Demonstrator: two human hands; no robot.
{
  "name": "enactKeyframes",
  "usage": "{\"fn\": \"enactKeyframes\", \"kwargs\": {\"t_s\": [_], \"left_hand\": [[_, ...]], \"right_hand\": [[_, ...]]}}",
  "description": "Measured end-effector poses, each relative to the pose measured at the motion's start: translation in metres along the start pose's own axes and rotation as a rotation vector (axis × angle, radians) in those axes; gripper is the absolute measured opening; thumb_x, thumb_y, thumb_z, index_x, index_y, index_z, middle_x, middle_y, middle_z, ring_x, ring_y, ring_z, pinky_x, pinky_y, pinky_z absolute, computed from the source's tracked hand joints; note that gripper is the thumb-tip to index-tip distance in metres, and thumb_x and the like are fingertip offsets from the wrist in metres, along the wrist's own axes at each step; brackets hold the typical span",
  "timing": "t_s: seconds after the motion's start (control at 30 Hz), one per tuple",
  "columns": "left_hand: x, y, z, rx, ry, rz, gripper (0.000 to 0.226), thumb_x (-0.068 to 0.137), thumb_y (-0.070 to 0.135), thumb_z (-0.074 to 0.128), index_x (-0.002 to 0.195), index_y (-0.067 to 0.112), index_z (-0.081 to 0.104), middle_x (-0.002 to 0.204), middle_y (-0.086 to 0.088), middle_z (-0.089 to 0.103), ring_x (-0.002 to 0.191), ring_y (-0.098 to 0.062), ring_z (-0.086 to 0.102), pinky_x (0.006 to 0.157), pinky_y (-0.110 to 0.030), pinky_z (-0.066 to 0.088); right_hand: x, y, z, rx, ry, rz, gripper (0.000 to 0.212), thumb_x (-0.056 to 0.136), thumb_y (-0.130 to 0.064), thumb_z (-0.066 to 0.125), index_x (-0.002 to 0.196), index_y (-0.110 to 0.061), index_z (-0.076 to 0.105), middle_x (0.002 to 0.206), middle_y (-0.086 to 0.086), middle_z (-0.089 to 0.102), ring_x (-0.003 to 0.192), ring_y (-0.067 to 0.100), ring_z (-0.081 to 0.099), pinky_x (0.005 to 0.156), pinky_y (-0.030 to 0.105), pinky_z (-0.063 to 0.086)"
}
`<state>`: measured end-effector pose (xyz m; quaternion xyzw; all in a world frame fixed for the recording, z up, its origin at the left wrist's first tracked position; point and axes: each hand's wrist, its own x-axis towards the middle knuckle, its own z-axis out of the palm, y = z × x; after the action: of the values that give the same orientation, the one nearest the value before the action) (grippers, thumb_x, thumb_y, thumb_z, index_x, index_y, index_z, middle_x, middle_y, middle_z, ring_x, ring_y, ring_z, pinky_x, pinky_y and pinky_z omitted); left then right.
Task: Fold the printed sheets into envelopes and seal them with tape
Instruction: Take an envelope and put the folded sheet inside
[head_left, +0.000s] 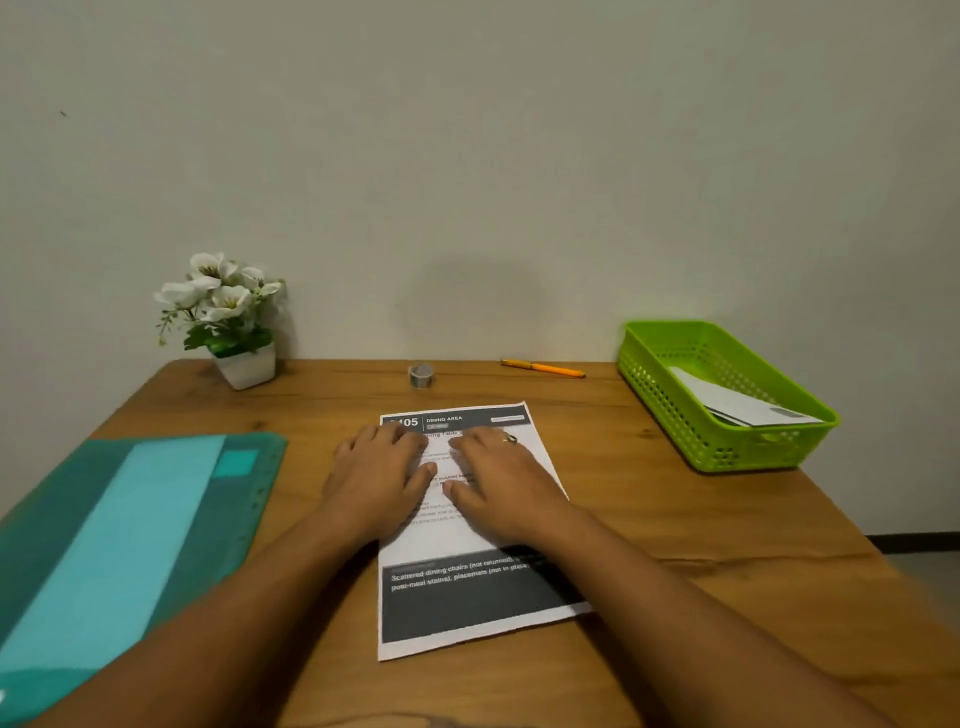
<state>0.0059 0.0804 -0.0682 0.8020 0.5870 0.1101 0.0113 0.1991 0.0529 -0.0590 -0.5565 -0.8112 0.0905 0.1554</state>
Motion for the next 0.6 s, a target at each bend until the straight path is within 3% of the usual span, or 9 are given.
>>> {"fn": "enactKeyframes", "kwargs": {"t_s": [0.1,0.23,0.37,0.47,0.6], "left_hand": [[0.010,-0.009,0.001,-0.015,-0.029,-0.031,0.051,0.106,0.049,0.033,0.153,0.029,0.040,0.157,0.002,0.040,0.143,-0.021,0.035,0.115,-0.046,0.029],[0.023,-0.021,0.010,-0.001,-0.143,0.022,0.060,0.107,0.051,0.015,0.163,0.029,0.017,0.170,0.004,0.013,0.157,-0.020,0.008,0.125,-0.052,0.009],[0.024,-0.024,0.015,0.015,-0.140,0.033,0.060,0.107,0.050,0.013,0.163,0.029,0.011,0.171,0.006,0.007,0.157,-0.019,0.003,0.126,-0.050,0.005],[0.025,-0.024,0.016,0.030,-0.134,0.037,0.065,0.103,0.052,0.008,0.163,0.028,0.010,0.171,0.005,0.006,0.157,-0.018,0.002,0.126,-0.050,0.005],[0.025,-0.023,0.017,0.035,-0.131,0.019,0.062,0.107,0.050,0.015,0.164,0.025,0.010,0.171,0.003,0.005,0.157,-0.017,0.001,0.127,-0.049,0.003]], "right_hand": [[0.007,-0.009,0.016,-0.095,-0.075,-0.077,0.061,0.107,-0.041,0.039,0.159,-0.010,0.031,0.168,0.014,0.027,0.156,0.030,0.019,0.127,0.044,0.018],[0.013,-0.010,0.028,-0.108,-0.106,-0.134,0.065,0.106,-0.039,0.030,0.162,-0.006,0.023,0.171,0.015,0.019,0.159,0.028,0.010,0.129,0.045,0.009],[0.017,0.001,0.028,-0.138,-0.176,-0.116,0.077,0.106,-0.057,0.026,0.166,-0.012,0.006,0.174,0.006,0.000,0.160,0.019,-0.006,0.130,0.045,-0.002],[0.023,0.028,0.015,-0.157,-0.234,0.005,0.102,0.093,-0.084,0.014,0.166,-0.015,-0.003,0.174,0.002,-0.009,0.160,0.017,-0.011,0.130,0.046,-0.003],[0.026,0.076,-0.005,-0.218,-0.253,0.182,0.107,0.090,-0.088,0.011,0.165,-0.015,-0.006,0.173,0.002,-0.013,0.159,0.017,-0.012,0.129,0.046,-0.005]]}}
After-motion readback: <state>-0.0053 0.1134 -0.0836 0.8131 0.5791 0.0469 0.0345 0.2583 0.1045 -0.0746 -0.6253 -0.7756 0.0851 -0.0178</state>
